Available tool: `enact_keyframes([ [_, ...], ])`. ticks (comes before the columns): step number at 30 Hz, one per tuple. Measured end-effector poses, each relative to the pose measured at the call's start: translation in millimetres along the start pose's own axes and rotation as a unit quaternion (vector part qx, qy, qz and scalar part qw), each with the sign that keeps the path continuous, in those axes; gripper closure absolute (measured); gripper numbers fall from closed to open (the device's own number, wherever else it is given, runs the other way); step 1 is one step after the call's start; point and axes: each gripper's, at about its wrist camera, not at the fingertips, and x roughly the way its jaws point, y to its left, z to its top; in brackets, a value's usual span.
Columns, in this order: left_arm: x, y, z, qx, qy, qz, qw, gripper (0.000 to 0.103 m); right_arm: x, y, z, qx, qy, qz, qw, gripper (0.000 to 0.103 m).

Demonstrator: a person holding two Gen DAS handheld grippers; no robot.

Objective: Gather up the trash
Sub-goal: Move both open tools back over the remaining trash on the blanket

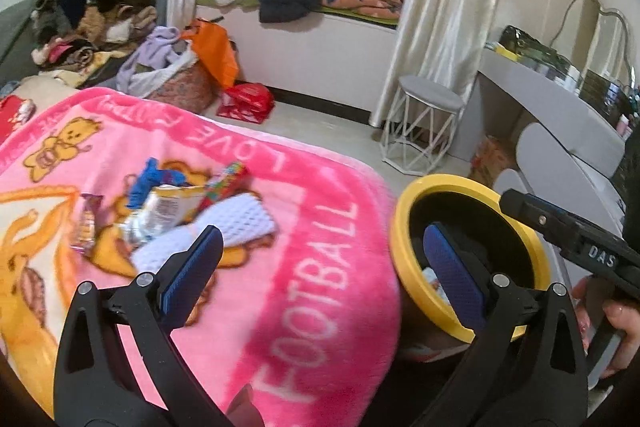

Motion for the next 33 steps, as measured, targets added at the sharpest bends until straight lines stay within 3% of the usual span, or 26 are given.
enact_keyframes([
  [11, -16, 56, -1, -0.038, -0.015, 0.051, 0.9978, 0.01, 11, 43, -2, -0.04, 0.004, 0.028, 0.999, 0.032],
  [23, -22, 116, -8, -0.091, -0.012, 0.09, 0.9917, 0.01, 51, 93, 0, -0.073, 0.029, 0.055, 0.995, 0.031],
  [33, -3, 141, -2, -0.073, 0.018, 0.079, 0.994, 0.01, 111, 120, -1, -0.077, 0.078, 0.059, 0.992, 0.031],
])
